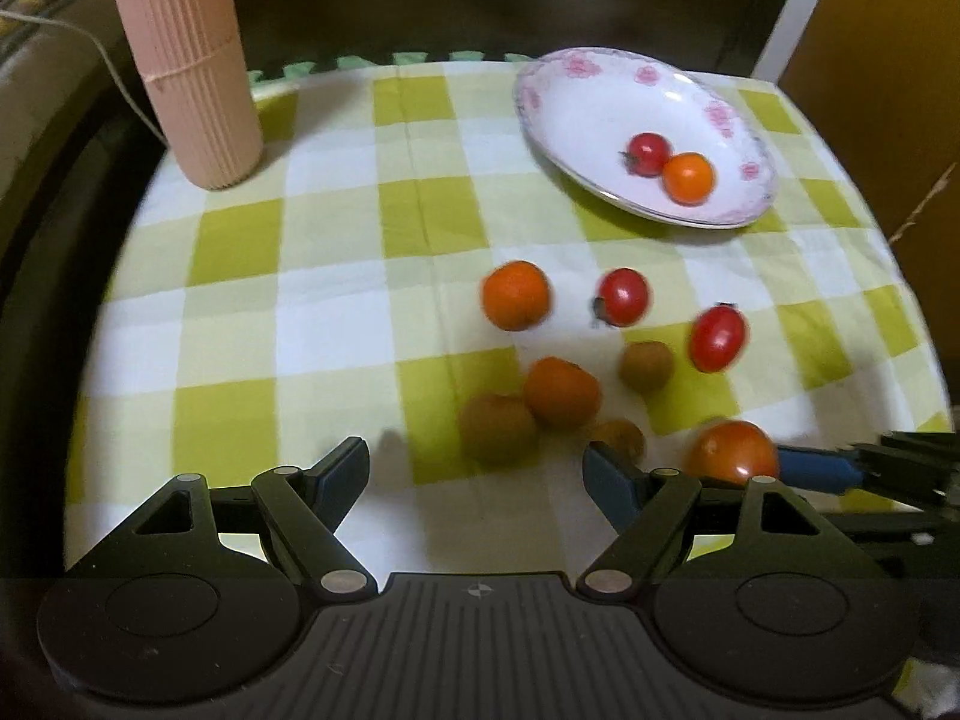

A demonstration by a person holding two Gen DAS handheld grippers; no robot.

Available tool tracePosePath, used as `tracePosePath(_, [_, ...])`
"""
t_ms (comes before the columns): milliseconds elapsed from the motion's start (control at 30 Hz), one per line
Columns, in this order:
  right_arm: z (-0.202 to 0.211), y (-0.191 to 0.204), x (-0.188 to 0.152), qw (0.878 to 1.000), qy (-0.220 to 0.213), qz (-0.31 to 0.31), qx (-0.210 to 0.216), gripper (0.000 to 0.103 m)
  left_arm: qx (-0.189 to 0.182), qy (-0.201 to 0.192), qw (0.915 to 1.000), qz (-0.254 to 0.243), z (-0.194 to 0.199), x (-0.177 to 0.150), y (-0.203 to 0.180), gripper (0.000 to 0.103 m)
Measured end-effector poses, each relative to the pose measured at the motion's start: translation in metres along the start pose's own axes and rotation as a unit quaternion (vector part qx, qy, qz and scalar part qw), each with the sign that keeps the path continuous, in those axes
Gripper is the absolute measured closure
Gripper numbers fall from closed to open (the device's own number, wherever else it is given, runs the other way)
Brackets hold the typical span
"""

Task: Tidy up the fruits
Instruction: 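Grasp the large red tomato with the right tool while the left tool approaches the brown fruits, then grasp a small brown round fruit with the left tool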

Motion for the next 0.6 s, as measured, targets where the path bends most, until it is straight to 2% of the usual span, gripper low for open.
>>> tracePosePath(133, [0.001, -0.001, 0.0, 1.0, 0.001, 0.0, -0.002, 0.063, -0.018, -0.001, 0.9998, 0.006, 0.005, 0.0, -0.005, 0.021])
tracePosePath(367, [0.009, -0.009, 0.0, 1.0, -0.011, -0.008, -0.009, 0.063, 0.002, -0.008, 1.0, 0.003, -0.001, 0.012, 0.0, 0.024])
tracePosePath(500, [0.007, -0.009, 0.0, 1.0, -0.008, -0.009, -0.008, 0.063, 0.007, 0.002, 0.9999, -0.009, -0.012, 0.013, -0.001, 0.031])
tracePosePath(600, [0.005, -0.01, -0.001, 1.0, -0.006, -0.01, -0.008, 0.063, 0.01, 0.008, 0.9997, -0.021, -0.02, 0.013, -0.004, 0.045])
Point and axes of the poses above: each gripper's, at about its wrist camera, not at the fingertips, and z roughly against the way its jaws point, y to its left, x to its top, the point moved 6 cm from there along -z, roughly the way its jaws point, and after that the axes turned 7 degrees about z, right-handed, at the moved point
